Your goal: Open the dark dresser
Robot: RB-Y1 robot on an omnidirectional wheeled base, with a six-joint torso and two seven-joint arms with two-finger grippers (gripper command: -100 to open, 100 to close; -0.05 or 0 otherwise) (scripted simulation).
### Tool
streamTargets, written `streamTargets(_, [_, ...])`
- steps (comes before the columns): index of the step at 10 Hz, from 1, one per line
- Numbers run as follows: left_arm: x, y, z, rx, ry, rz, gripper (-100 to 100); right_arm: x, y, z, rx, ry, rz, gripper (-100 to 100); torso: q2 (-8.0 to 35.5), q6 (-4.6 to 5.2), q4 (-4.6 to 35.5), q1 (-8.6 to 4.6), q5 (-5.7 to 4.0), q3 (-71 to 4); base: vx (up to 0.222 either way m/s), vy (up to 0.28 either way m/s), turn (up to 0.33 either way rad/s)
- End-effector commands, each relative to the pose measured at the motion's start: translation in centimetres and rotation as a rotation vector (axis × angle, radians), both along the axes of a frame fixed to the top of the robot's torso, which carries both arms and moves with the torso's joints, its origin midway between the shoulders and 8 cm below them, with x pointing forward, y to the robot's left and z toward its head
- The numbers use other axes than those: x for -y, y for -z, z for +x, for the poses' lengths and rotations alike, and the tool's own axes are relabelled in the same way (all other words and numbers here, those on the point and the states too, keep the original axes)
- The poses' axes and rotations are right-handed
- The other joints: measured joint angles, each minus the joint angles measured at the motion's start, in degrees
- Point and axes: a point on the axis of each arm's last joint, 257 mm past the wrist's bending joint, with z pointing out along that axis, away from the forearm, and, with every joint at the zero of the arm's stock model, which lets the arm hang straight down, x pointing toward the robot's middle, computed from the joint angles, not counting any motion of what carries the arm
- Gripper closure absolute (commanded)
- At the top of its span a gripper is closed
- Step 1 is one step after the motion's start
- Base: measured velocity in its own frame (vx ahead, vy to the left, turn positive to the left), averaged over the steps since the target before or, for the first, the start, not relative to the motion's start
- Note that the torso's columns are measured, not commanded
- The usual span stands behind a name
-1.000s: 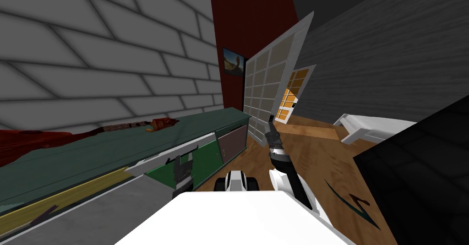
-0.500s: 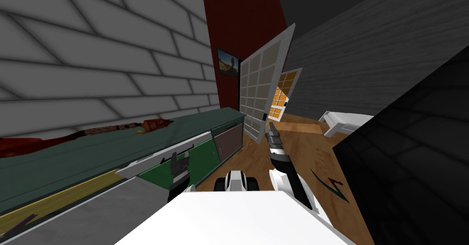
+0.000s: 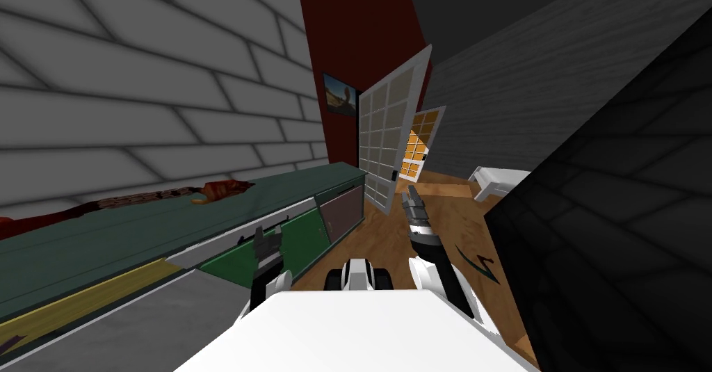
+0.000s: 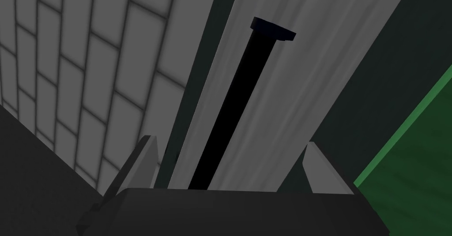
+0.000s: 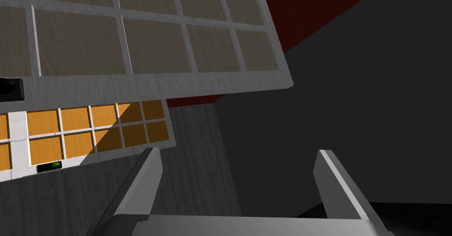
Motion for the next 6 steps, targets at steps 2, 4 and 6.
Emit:
streamTargets(2, [0.5,-0.5,-0.1,0.014,0.007,0.01,100,0.0,0.0,0.0,0.0,0.0,0.0,0,0.0,0.0,0.0,-0.09,-0.02,0.0,0.007,0.01,0.067])
streamTargets(4, [1.7,-0.2,-0.5,0.012,0.021,0.011,100,0.0,0.0,0.0,0.0,0.0,0.0,0,0.2,-0.21,0.2,-0.06,-0.25,0.0,0.055,0.034,0.089])
streamTargets(6, [4.1,0.3,-1.4,0.01,0.048,0.012,100,0.0,0.0,0.0,0.0,0.0,0.0,0,0.3,-0.26,0.1,0.04,-0.13,0.1,0.086,0.064,0.129])
